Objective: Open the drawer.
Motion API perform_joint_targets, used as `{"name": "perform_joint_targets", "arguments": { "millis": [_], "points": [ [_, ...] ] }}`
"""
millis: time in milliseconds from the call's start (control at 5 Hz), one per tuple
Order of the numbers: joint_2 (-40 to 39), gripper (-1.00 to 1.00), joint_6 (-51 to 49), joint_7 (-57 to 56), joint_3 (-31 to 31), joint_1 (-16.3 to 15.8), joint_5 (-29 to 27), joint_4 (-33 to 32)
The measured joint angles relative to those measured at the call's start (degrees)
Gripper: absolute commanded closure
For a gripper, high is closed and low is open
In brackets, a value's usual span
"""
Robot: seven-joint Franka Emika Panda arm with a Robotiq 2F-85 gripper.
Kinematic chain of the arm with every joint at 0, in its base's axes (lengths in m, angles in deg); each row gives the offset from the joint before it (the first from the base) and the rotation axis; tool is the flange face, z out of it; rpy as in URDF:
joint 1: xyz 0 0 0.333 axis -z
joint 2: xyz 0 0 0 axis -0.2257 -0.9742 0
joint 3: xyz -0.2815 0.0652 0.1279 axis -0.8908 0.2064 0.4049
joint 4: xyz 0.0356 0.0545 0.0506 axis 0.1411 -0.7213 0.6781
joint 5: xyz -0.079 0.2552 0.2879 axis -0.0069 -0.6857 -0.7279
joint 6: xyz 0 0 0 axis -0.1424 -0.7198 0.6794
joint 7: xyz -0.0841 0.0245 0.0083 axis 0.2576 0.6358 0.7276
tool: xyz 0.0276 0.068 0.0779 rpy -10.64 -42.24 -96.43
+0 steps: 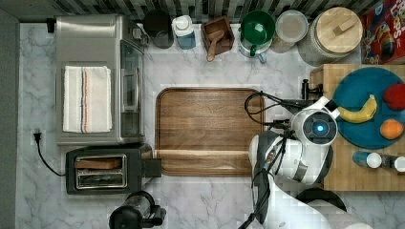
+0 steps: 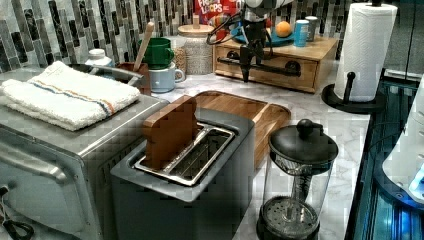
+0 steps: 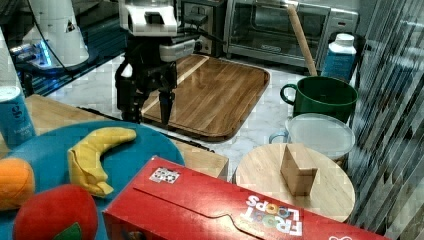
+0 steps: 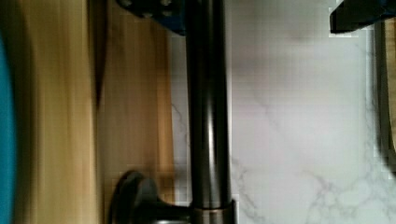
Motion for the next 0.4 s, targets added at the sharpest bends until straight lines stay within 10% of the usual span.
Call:
{"name": "perform_joint_targets", "arguments": {
  "millis": [400],
  "points": [
    [-0.01, -1.00, 2.18, 2.80, 0.43, -0.04, -0.07, -0.34]
  ]
}}
